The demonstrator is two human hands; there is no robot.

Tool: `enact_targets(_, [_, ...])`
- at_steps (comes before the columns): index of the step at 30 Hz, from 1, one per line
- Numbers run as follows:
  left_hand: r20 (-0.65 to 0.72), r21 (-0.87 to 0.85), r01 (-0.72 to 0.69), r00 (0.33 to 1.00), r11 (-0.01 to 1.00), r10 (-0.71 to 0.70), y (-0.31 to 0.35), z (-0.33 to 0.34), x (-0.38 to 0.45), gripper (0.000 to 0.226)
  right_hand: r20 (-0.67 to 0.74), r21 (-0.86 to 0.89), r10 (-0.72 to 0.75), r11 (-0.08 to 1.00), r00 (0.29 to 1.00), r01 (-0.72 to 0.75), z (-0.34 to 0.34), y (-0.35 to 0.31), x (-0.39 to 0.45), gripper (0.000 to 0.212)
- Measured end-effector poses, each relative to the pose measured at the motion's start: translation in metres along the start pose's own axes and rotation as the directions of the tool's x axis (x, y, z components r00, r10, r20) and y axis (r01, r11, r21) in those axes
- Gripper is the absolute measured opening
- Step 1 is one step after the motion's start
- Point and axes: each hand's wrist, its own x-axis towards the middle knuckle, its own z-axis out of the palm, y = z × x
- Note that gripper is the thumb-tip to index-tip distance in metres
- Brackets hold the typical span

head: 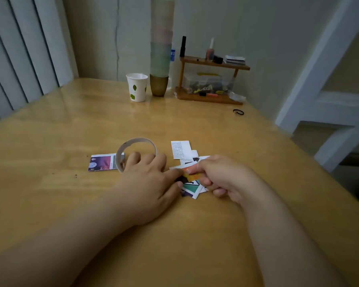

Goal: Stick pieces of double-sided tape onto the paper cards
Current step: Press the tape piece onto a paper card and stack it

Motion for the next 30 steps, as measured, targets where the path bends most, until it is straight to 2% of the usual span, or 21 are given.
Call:
enact_targets(6, [-0.024,-0.021,0.006,1.0,1.0,-0.007,-0.001,-0.002,0.0,0.046,-0.136,-0.237,-0.101,0.969,0.986,0.067,0.001,0.0,-0.006,0.03])
enact_targets(12, [0.019,0.003,0.01,1.0,1.0,-0.01,-0.002,-0.007,-0.002,0.048,-0.176,-0.475,-0.219,0.873,0.96,0.112,0.002,-0.003,-0.017,0.033])
enact_targets(16, [0.118,-0.01,0.059,0.991,0.998,-0.057,0.0,-0.016,-0.002,0.073,-0.249,-0.617,-0.245,0.786,0.937,0.041,-0.002,-0.001,-0.018,0.031])
enact_targets(19, [0.153,-0.012,0.082,0.985,0.997,-0.079,0.0,-0.017,-0.003,0.08,-0.278,-0.61,-0.302,0.789,0.912,0.075,-0.006,-0.002,-0.02,0.028])
enact_targets(23, [0.175,-0.019,0.083,0.982,0.996,-0.078,0.0,-0.018,-0.003,0.079,-0.177,-0.573,-0.385,0.788,0.906,0.223,-0.002,-0.004,-0.023,0.025])
enact_targets(26, [0.193,-0.008,0.087,0.978,0.996,-0.083,0.0,-0.018,-0.003,0.08,-0.141,-0.614,-0.355,0.764,0.924,0.2,0.004,-0.002,-0.021,0.024])
enact_targets(30, [0.223,-0.004,0.089,0.971,0.996,-0.086,-0.001,-0.019,-0.003,0.082,-0.158,-0.569,-0.274,0.811,0.949,0.139,0.0,-0.002,-0.02,0.028])
